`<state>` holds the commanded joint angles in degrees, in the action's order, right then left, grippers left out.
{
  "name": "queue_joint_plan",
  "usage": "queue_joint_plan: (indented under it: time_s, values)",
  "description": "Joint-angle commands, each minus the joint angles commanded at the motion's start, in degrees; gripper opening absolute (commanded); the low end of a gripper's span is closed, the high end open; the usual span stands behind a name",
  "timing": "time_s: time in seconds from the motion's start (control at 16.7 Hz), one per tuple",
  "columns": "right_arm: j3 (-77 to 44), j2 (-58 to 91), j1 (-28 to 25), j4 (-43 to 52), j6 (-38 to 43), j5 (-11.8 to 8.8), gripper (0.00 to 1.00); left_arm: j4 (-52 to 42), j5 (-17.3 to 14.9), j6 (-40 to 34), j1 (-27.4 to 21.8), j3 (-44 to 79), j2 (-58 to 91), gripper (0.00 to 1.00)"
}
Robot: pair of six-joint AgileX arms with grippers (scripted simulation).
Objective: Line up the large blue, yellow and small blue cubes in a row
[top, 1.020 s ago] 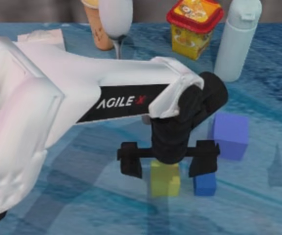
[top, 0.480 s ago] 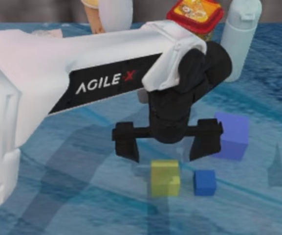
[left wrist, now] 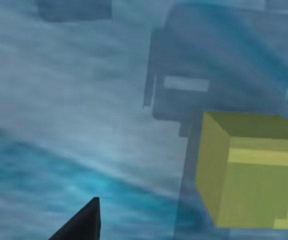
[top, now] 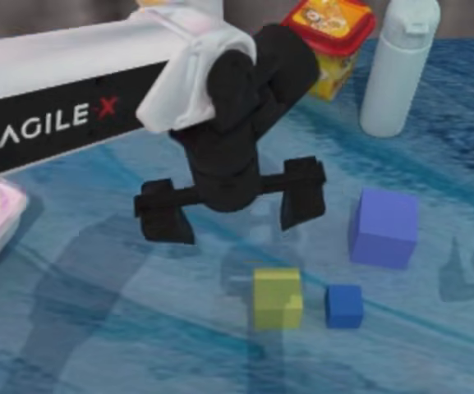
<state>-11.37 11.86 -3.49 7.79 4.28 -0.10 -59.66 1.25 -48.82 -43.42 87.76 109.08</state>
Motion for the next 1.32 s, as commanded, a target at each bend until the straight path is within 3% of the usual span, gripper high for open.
queue_joint_plan:
  time_s: [0.36,0.84,1.32]
  values:
    - [-24.0,31.1,-5.6,16.8,9.0,0.2,1.00,16.1,0.4,7.5,14.4,-26.2,-32.6,1.00]
    - [-57.6,77.4,-13.9,41.7,21.9,0.0,1.00,40.6,0.2,28.4,33.4,-65.3,-79.4,1.00]
    - [-80.1,104.3,-19.2,56.4,30.0,0.2,1.00,58.0,-1.1,46.9,43.8,-86.1,-106.7,1.00]
